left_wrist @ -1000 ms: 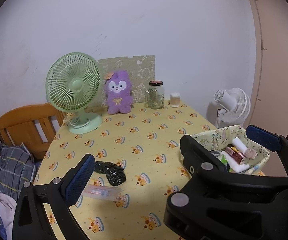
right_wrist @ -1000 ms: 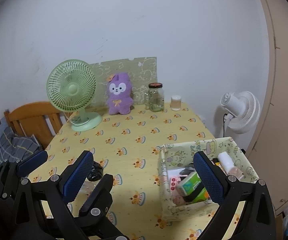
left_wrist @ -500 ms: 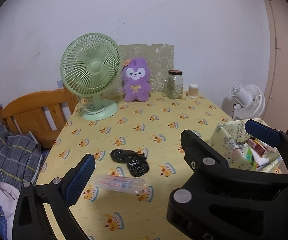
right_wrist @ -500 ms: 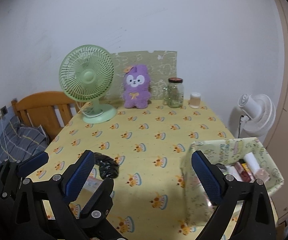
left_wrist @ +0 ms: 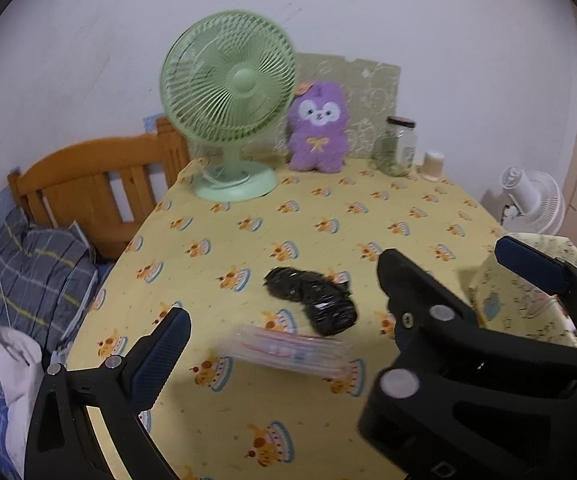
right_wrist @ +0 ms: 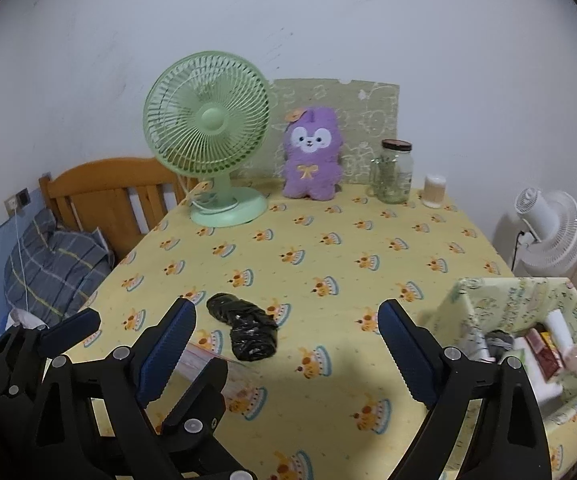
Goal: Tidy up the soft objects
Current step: 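Grasp the black bundle with the right tool while the left tool approaches the clear bag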
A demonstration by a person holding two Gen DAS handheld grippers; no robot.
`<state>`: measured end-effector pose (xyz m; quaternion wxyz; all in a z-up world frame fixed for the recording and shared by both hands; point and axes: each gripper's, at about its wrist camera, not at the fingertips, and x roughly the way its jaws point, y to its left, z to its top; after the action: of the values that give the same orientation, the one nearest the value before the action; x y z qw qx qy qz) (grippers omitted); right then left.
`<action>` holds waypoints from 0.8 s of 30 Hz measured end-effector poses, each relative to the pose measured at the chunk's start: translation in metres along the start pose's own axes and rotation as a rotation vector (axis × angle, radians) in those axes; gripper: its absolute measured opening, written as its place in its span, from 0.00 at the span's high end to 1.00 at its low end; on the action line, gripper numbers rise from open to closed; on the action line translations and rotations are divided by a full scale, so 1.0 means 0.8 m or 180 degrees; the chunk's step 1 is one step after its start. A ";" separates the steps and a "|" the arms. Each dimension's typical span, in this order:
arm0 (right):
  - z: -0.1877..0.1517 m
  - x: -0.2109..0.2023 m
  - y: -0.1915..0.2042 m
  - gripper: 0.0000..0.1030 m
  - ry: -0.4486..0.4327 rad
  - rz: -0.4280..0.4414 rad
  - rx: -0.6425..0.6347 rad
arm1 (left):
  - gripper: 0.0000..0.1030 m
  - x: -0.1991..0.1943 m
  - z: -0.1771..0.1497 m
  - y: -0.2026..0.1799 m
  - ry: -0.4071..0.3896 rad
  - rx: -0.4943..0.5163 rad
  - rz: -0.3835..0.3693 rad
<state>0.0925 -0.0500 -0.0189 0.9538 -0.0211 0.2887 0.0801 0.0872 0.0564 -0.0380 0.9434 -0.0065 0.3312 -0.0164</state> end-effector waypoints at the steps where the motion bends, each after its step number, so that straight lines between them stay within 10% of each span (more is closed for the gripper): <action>1: 0.000 0.005 0.002 0.13 0.0026 0.0019 -0.0018 | 0.00 0.005 -0.001 0.003 0.0019 -0.0020 0.0024; 24: -0.015 0.128 0.027 0.28 0.0606 0.0204 -0.0118 | 0.00 0.101 -0.012 0.039 0.0537 -0.0193 0.0142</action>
<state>0.1668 -0.0155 -0.0855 0.9185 -0.0370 0.3770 0.1136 0.1449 0.0846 -0.0970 0.9116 -0.0262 0.4099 0.0142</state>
